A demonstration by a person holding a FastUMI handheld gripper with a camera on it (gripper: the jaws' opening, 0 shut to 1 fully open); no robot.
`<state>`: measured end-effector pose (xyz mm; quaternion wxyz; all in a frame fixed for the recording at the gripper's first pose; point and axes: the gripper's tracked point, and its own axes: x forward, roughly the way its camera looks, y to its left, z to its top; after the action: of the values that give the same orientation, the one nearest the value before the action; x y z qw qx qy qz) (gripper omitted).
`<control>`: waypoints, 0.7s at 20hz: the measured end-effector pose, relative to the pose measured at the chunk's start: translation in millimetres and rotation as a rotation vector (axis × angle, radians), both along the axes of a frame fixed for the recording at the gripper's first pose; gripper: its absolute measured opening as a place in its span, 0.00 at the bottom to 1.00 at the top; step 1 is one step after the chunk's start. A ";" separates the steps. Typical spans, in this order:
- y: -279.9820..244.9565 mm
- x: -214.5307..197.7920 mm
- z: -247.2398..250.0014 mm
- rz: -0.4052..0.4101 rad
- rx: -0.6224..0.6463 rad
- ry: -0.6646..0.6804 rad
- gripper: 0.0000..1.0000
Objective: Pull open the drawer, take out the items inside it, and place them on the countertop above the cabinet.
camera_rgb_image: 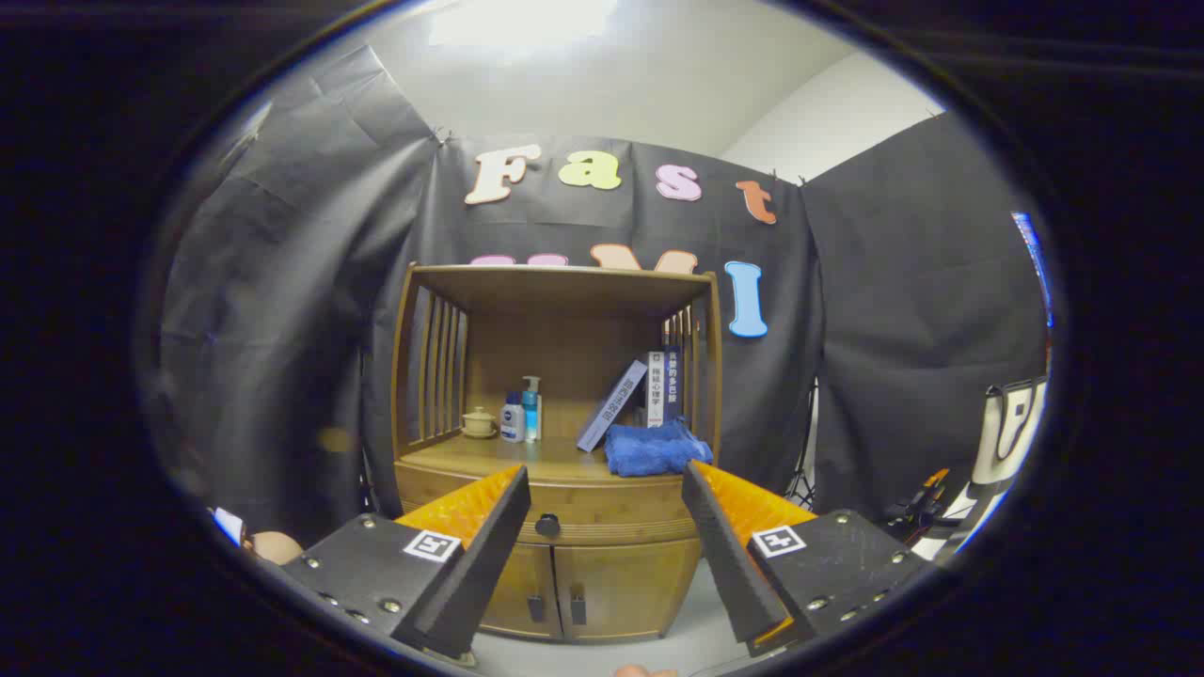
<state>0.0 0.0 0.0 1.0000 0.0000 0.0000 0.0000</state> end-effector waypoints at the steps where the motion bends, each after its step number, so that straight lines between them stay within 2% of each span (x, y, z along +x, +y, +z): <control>1: -1.7 -0.7 0.0 -0.003 0.002 -0.002 0.97; 14: 4.9 5.0 -5.7 0.004 -0.023 0.002 0.97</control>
<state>5.0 4.9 -5.7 0.9999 -0.0113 0.0012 0.0020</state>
